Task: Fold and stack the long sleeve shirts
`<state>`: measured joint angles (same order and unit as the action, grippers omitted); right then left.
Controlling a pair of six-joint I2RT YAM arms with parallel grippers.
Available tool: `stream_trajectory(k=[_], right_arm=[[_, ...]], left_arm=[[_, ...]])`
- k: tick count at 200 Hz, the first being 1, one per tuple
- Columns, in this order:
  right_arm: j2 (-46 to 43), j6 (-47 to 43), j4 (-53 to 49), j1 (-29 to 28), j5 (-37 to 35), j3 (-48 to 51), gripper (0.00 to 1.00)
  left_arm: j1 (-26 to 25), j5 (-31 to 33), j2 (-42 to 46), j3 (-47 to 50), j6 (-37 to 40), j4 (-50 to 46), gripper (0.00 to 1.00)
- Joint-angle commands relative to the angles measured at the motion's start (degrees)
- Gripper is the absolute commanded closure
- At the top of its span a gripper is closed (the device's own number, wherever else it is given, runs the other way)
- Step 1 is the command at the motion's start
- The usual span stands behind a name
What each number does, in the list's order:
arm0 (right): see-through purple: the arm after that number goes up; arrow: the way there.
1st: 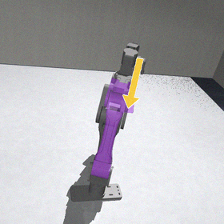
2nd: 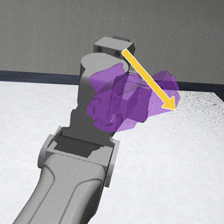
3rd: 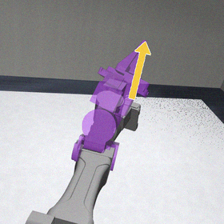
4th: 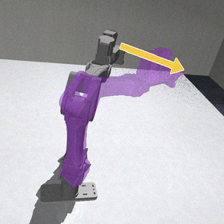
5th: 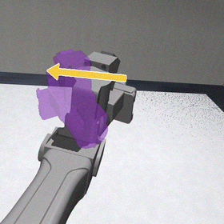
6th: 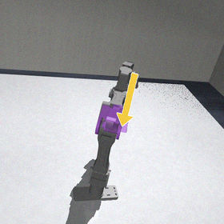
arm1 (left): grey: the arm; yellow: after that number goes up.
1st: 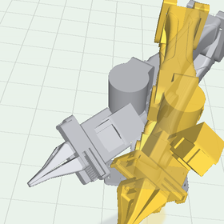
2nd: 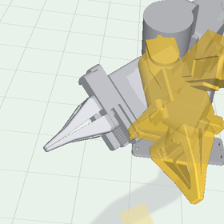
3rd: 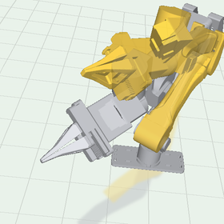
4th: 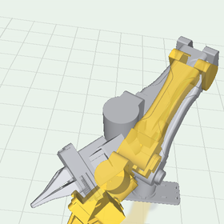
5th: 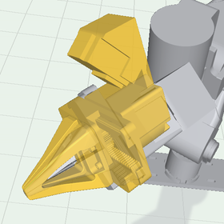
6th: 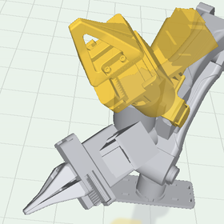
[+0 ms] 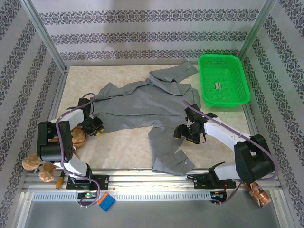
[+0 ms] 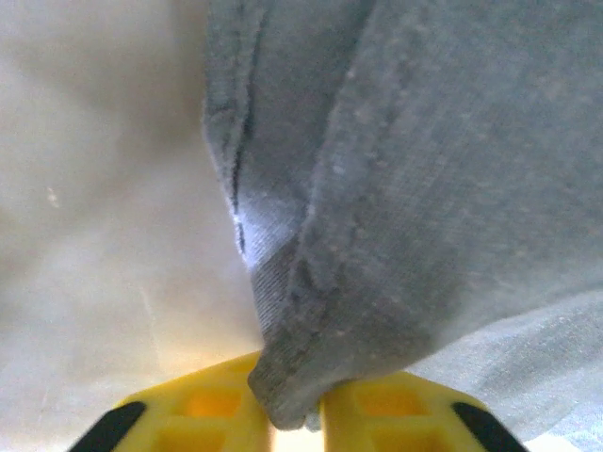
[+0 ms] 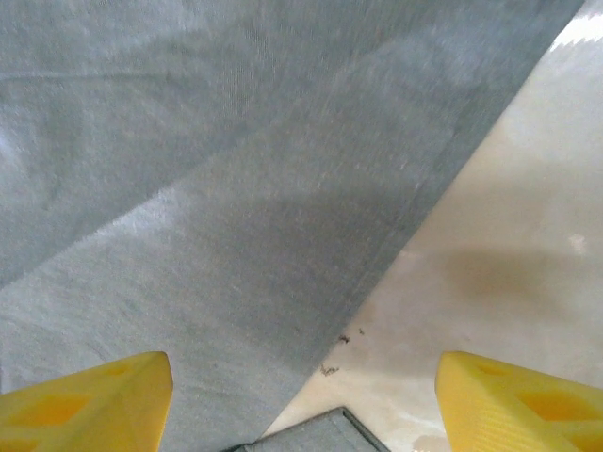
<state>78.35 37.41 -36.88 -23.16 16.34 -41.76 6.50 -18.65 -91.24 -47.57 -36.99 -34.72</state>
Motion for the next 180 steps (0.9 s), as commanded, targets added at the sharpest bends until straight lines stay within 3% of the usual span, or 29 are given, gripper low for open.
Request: stream_trajectory(k=[1, 30, 65, 115, 139, 180], right_arm=[[0.0, 1.7, 0.7, -1.6, 1.6, 1.2, 0.26], [3.7, 2.5, 2.3, -3.7, 1.0, -0.3, 0.29], [9.0, 3.5, 4.9, -4.8, 0.4, -2.0, 0.41], [13.5, 6.6, 4.2, -4.9, -5.8, -3.0, 0.84], [11.3, 7.1, 2.7, -5.0, -8.1, -4.0, 1.0], [5.5, 6.1, -2.1, -4.7, -9.2, -5.4, 1.0]], left_arm=[[0.5, 0.1, -1.8, 3.2, 0.7, 2.3, 0.86], [0.5, -0.6, -1.1, 3.3, 1.0, 2.2, 0.91], [0.5, -1.3, 0.5, 3.1, 1.2, 1.4, 0.99], [0.5, -1.6, 4.3, 3.1, 1.8, -0.9, 1.0], [0.5, -1.7, 7.3, 3.0, 2.4, -2.6, 1.0], [0.6, -1.9, 11.9, 2.5, 3.7, -6.7, 1.0]])
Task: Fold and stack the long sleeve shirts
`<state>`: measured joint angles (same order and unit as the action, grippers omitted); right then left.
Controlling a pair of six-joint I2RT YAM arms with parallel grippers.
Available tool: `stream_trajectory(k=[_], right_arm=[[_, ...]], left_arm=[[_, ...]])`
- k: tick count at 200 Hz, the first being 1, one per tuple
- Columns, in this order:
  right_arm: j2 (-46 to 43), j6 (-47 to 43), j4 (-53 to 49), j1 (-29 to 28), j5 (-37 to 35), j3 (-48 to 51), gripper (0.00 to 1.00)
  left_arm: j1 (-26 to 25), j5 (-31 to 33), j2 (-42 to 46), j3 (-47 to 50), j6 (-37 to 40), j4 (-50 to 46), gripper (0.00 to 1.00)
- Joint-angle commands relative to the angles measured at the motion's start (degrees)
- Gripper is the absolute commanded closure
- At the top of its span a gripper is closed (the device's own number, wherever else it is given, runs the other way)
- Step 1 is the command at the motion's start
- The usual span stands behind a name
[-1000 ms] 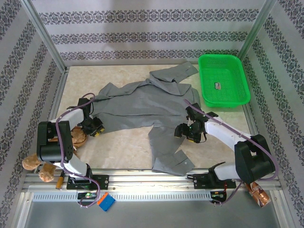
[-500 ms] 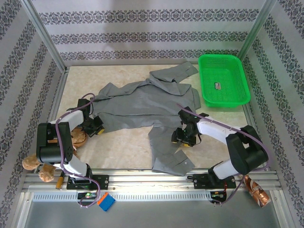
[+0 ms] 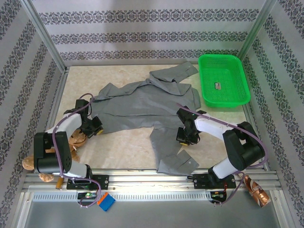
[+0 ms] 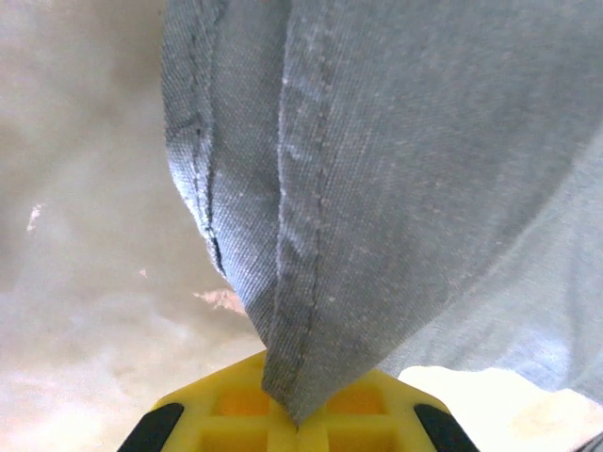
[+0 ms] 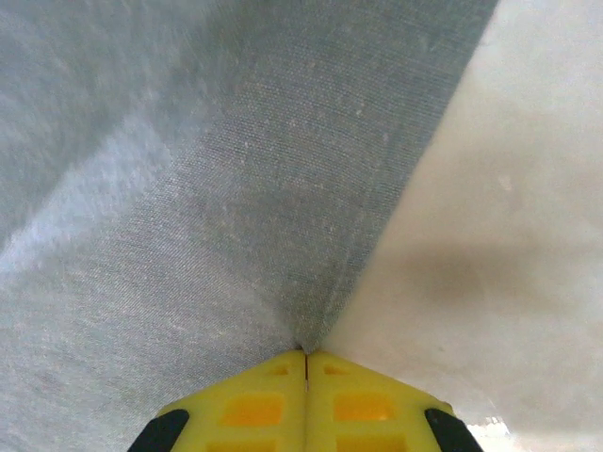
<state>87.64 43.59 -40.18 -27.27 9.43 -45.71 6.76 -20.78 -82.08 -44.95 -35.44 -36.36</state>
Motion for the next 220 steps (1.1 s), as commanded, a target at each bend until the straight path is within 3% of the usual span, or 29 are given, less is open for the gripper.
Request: stream_trajectory(k=[1, 63, 98, 220], right_arm=[[-4.0, -0.1, 1.0, -0.5, -2.3, -1.5, 1.0], [-17.3, -0.3, -9.9, 0.5, -3.4, -4.0, 1.0], [-20.5, -1.8, -13.2, 4.2, -2.0, -8.0, 1.0], [-5.8, -15.9, -13.0, 16.3, 2.1, -26.7, 1.0]], left_arm=[[0.4, 0.2, 2.8, -0.1, 2.2, -5.2, 1.0], [0.7, -0.9, 10.9, -2.7, 2.9, -13.7, 1.0], [1.7, -1.6, 11.1, -3.7, 3.4, -15.4, 1.0], [3.8, -6.4, -0.6, -10.9, 3.5, -9.4, 1.0]])
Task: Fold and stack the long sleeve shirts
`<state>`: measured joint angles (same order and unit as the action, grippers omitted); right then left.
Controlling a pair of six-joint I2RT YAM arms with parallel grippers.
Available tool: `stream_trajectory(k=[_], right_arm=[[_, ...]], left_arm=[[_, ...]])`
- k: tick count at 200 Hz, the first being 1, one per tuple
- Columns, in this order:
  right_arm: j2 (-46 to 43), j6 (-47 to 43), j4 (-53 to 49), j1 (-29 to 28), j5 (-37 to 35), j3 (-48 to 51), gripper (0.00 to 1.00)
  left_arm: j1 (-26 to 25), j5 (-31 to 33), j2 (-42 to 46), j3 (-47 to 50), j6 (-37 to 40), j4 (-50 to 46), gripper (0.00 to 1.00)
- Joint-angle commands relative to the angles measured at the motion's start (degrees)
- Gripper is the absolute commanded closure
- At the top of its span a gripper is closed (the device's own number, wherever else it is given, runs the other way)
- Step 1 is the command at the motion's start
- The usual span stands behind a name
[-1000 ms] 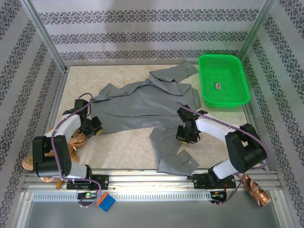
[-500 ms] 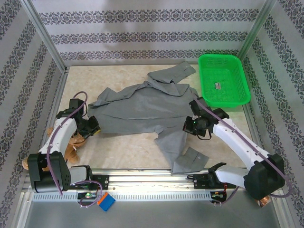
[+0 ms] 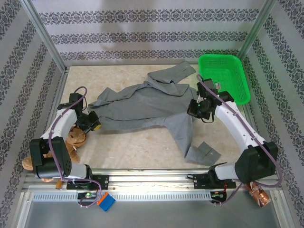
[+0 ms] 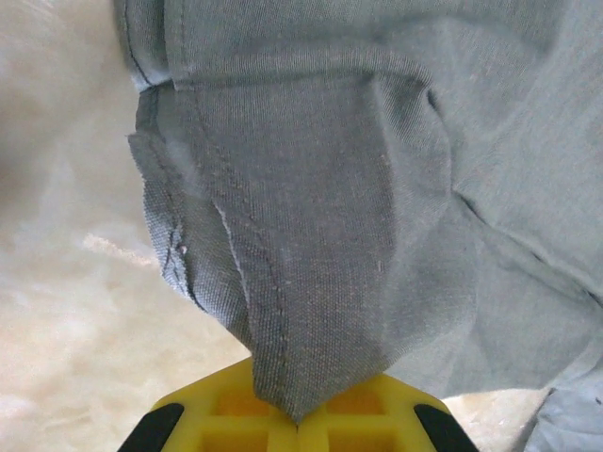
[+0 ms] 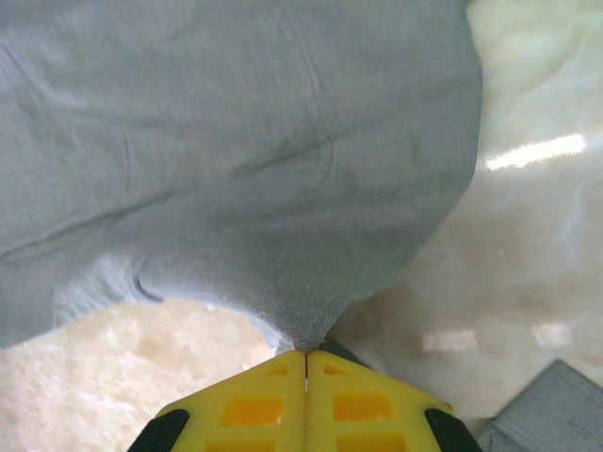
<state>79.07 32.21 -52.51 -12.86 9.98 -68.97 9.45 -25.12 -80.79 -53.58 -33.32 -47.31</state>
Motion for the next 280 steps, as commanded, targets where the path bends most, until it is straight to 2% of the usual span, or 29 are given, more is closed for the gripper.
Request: stream_trajectory(k=[1, 60, 147, 216, 240, 246, 255, 280], right_arm=[[2.8, -4.6, -0.6, 2.0, 1.5, -3.6, 1.0], [13.5, -9.6, -0.1, 4.0, 2.9, -11.8, 1.0], [28.7, -14.0, -1.9, 4.9, -1.3, -26.0, 1.0], [36.5, -16.0, -1.7, 4.9, -3.5, -33.2, 1.0], [39.4, -16.2, -1.3, 4.9, -3.3, -36.6, 1.0], [40.2, -16.2, -1.3, 4.9, -3.1, -37.6, 1.0], [41.4, -15.8, -0.9, 4.8, -2.8, -38.8, 0.98], [44.2, -13.7, 1.3, 4.8, -0.5, -42.6, 0.89]], left_arm=[[1.2, -2.0, -2.0, -2.4, 1.4, 1.5, 1.0], [1.4, -1.6, -10.9, -8.1, 4.4, 1.1, 1.0], [1.4, 2.0, -22.5, -19.9, 9.3, -4.0, 1.0], [1.3, 3.6, -29.3, -29.6, 11.1, -8.2, 1.0], [1.3, 4.5, -32.1, -35.2, 11.3, -10.7, 0.92], [1.3, 4.7, -32.5, -36.5, 11.0, -11.2, 0.87], [1.3, 4.7, -32.7, -38.5, 10.3, -11.7, 0.75], [1.3, 5.3, -28.8, -41.0, 6.7, -10.3, 0.55]])
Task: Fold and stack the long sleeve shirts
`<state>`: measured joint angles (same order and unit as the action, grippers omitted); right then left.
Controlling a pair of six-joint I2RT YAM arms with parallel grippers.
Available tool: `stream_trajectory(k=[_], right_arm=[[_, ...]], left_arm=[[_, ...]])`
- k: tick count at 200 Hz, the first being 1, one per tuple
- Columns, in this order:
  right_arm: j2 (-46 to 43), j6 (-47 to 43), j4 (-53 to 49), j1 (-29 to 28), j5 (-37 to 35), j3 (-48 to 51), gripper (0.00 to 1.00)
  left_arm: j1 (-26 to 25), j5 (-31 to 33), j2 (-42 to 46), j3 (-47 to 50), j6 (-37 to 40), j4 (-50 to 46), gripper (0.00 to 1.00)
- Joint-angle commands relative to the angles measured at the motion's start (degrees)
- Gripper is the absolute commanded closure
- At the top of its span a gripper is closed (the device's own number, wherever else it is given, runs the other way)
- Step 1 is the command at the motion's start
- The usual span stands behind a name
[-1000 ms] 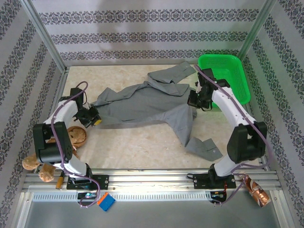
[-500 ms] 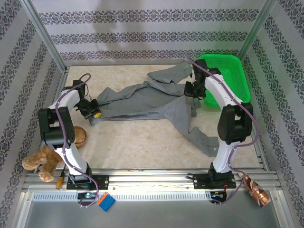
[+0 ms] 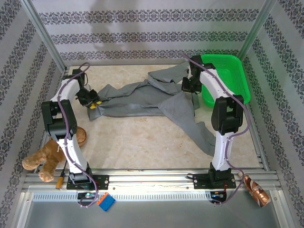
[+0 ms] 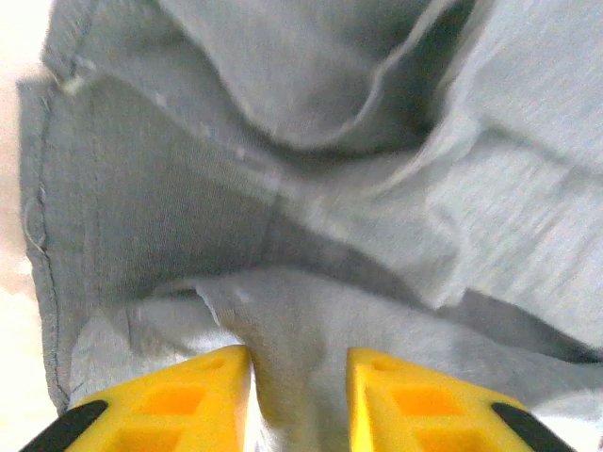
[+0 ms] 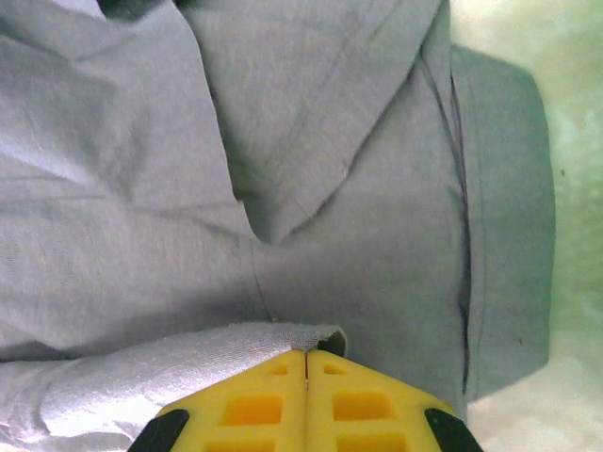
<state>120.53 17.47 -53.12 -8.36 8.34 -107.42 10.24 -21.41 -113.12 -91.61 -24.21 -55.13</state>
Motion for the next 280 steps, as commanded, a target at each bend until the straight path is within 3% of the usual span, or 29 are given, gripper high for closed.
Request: stream_trajectory(k=[1, 19, 34, 56, 84, 132, 176, 241, 280], right_arm=[[2.9, 1.1, 1.9, 0.3, 1.2, -4.4, 0.89], [4.3, 2.5, 3.3, 0.3, 3.1, -7.4, 0.8], [4.8, 3.1, 3.8, 0.2, 4.7, -10.3, 0.56], [3.0, 2.2, 3.0, -0.5, 3.4, -11.7, 0.41], [-5.5, 1.1, 4.5, -2.2, 2.7, -5.2, 0.31], [-17.3, 2.6, 6.2, -9.3, 4.1, 14.2, 0.28], [-18.1, 8.4, 14.5, -15.1, 5.9, 27.5, 0.3], [-7.6, 10.3, 15.1, -17.9, 2.8, 20.3, 0.31], [1.5, 13.7, 13.2, -18.6, -2.3, 11.3, 0.32]], left_arm=[[0.5, 1.7, 3.7, -3.1, -2.5, -2.4, 0.54], [0.5, 2.6, 7.9, -2.4, -4.1, -2.2, 0.44], [0.6, 3.1, 12.3, 1.9, -4.9, -1.2, 0.38], [1.5, 2.6, 18.2, 11.3, -6.2, 1.2, 0.34], [3.6, -0.7, 21.5, 22.0, -8.6, 6.3, 0.33], [3.9, -2.2, 16.7, 24.9, -9.7, 11.7, 0.42], [3.9, -0.3, 10.8, 22.7, -9.6, 14.9, 0.46], [3.9, 1.4, 6.3, 21.9, -11.8, 22.0, 0.51], [3.9, 1.2, 4.8, 21.4, -11.0, 22.1, 0.76]])
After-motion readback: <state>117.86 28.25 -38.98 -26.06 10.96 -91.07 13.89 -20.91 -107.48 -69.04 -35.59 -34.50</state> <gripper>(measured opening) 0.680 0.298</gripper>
